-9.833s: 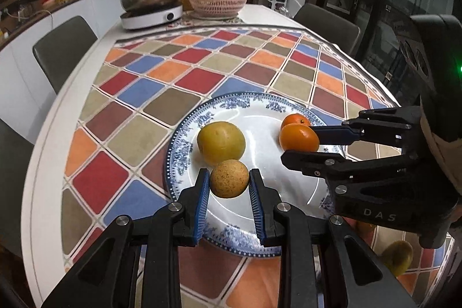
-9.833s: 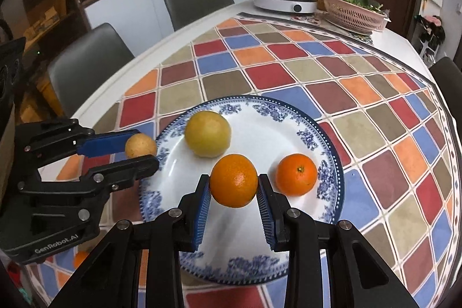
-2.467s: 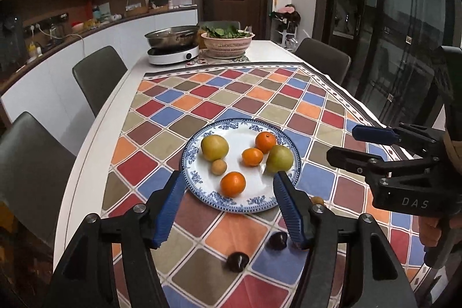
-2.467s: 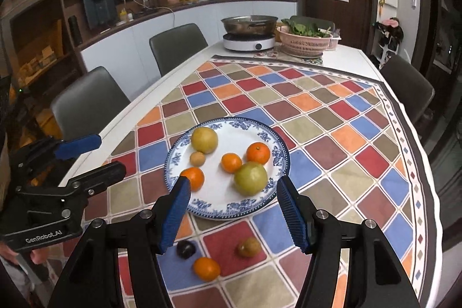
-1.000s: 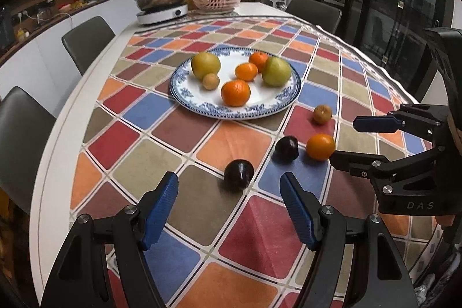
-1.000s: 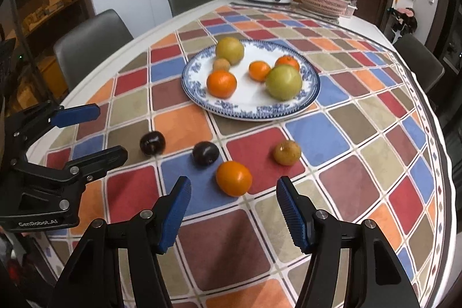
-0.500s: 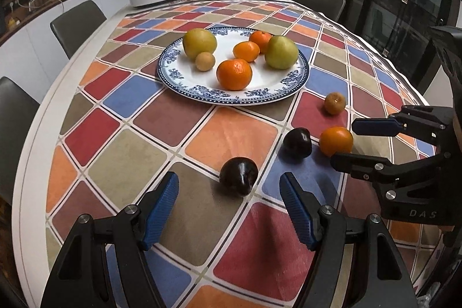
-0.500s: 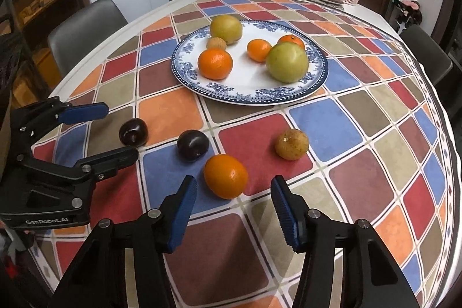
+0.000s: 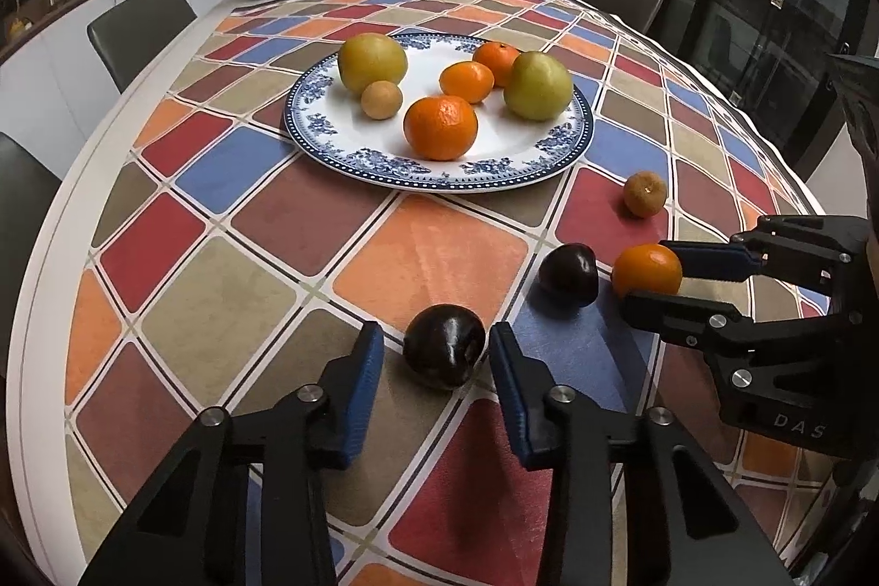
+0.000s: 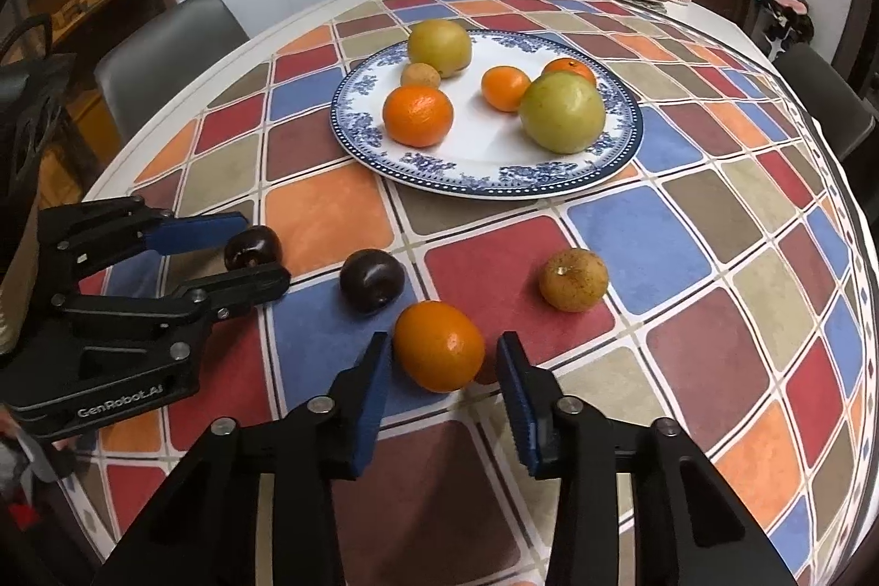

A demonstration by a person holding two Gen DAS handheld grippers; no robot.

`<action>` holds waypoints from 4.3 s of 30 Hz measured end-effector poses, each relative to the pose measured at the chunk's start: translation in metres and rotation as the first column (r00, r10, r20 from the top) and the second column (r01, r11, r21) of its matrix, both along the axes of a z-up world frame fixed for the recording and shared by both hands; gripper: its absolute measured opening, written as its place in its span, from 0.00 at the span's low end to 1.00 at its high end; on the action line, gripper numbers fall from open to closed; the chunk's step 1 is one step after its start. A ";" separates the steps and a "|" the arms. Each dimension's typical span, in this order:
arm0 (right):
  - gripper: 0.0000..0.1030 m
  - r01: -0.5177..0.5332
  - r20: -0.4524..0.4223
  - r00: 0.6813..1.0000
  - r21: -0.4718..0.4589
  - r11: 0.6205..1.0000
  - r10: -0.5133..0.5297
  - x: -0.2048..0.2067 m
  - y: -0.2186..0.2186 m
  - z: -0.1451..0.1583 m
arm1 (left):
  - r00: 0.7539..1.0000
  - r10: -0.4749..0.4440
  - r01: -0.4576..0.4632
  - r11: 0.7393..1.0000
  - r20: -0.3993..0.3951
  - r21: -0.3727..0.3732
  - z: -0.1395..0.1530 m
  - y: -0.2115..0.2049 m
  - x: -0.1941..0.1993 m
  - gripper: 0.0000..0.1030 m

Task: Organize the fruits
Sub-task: 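Grasp a dark plum with the left tool while the right tool grasps an orange, then carry the plum and orange onto the plate and open both tools, then withdraw both open tools from the plate toward the last fruits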

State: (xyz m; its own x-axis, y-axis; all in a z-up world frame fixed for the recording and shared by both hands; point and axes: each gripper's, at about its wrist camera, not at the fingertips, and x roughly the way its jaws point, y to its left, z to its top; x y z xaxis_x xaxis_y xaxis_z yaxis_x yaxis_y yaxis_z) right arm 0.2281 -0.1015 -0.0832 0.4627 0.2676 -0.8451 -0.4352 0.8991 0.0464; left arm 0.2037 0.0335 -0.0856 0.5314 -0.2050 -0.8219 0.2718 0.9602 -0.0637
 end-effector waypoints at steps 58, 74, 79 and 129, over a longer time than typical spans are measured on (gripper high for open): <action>0.33 -0.026 0.244 0.970 0.161 0.987 -0.015 0.053 -0.029 0.126 | 0.968 0.012 0.004 0.998 0.252 -0.065 0.126 -0.024 0.043 0.28; 0.33 -0.018 0.130 0.992 0.155 0.988 -0.002 0.141 -0.022 0.093 | 0.986 -0.015 0.024 0.998 0.165 -0.054 0.100 -0.028 0.135 0.28; 0.33 -0.025 0.090 0.996 0.131 0.991 0.013 0.169 -0.017 0.080 | 0.993 -0.017 0.023 0.999 0.119 -0.049 0.085 -0.028 0.164 0.28; 0.42 -0.006 0.261 0.965 0.172 0.985 -0.040 0.057 -0.048 0.126 | 0.957 0.042 -0.052 0.998 0.288 0.026 0.137 -0.038 0.029 0.47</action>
